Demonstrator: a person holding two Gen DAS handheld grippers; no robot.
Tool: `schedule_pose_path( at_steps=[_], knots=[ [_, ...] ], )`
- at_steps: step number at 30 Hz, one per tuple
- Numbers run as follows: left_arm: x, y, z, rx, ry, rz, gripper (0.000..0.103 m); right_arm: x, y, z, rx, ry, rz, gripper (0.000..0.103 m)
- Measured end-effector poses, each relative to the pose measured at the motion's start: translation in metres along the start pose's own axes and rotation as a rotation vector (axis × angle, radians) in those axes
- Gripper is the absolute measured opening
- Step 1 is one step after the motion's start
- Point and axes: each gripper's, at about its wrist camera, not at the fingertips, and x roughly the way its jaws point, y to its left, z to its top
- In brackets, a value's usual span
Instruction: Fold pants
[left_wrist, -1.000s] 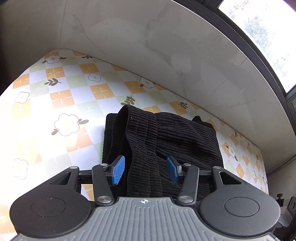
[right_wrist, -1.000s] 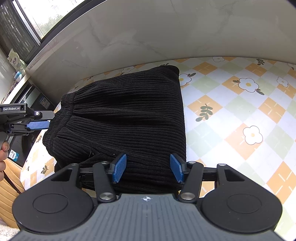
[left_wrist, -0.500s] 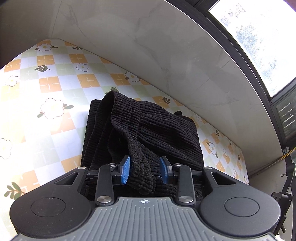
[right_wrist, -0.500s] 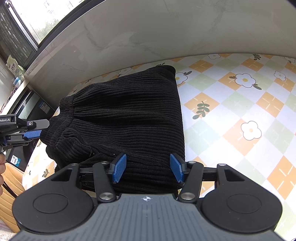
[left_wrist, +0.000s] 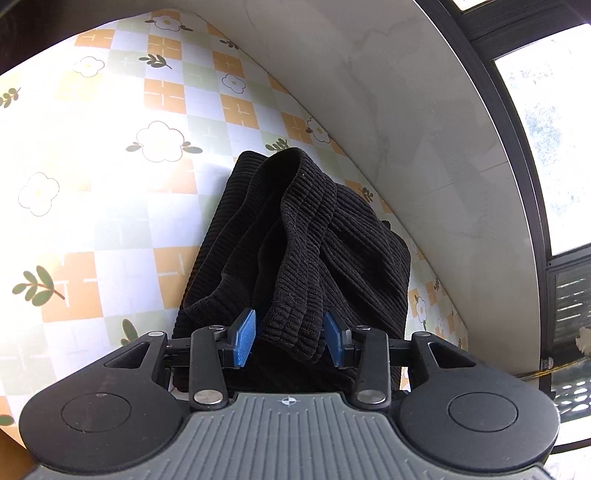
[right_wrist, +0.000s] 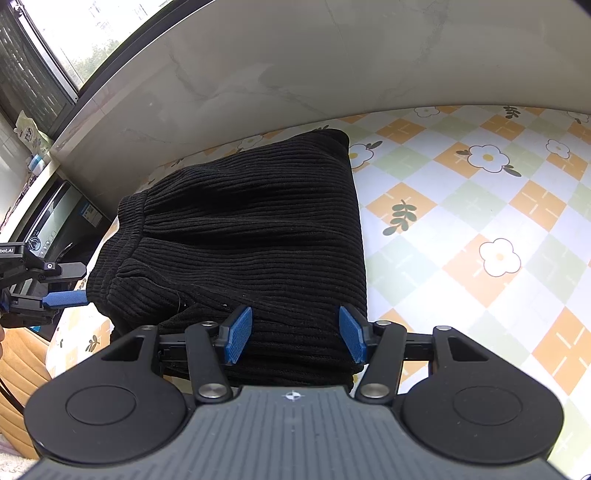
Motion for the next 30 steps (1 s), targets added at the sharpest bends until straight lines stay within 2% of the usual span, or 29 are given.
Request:
schedule_pose_path(
  at_steps=[4,10,14,16,21,24,27,30],
  knots=[
    [-0.001,0.003,-0.005,-0.067,0.044,-0.048,0.042,0.001,0.002,0.001,-0.001,-0.001,-0.001,0.057],
    [0.013,-0.003,-0.011,-0.053,0.017,-0.036,0.043,0.002,0.003,0.001,-0.003,-0.003,-0.006,0.057],
    [0.026,-0.016,-0.015,0.023,-0.002,-0.012,0.053,0.001,0.003,0.001,0.001,-0.004,-0.005,0.057],
    [0.031,-0.02,-0.017,0.033,0.006,-0.004,0.053,0.001,0.003,0.001,0.003,-0.004,-0.004,0.057],
    [0.026,-0.027,-0.013,0.043,-0.052,-0.069,0.055,0.0,0.003,0.0,0.007,-0.005,-0.003,0.057],
    [0.03,-0.029,-0.012,0.051,-0.056,-0.052,0.055,0.0,0.001,0.001,0.008,-0.004,0.0,0.057],
    [0.039,-0.028,-0.017,0.067,-0.051,0.029,0.053,0.0,0.001,0.001,0.009,-0.004,0.003,0.057],
    [0.042,-0.037,-0.022,0.119,-0.081,0.07,0.054,-0.001,0.001,0.001,0.008,-0.004,0.003,0.057]
  ],
)
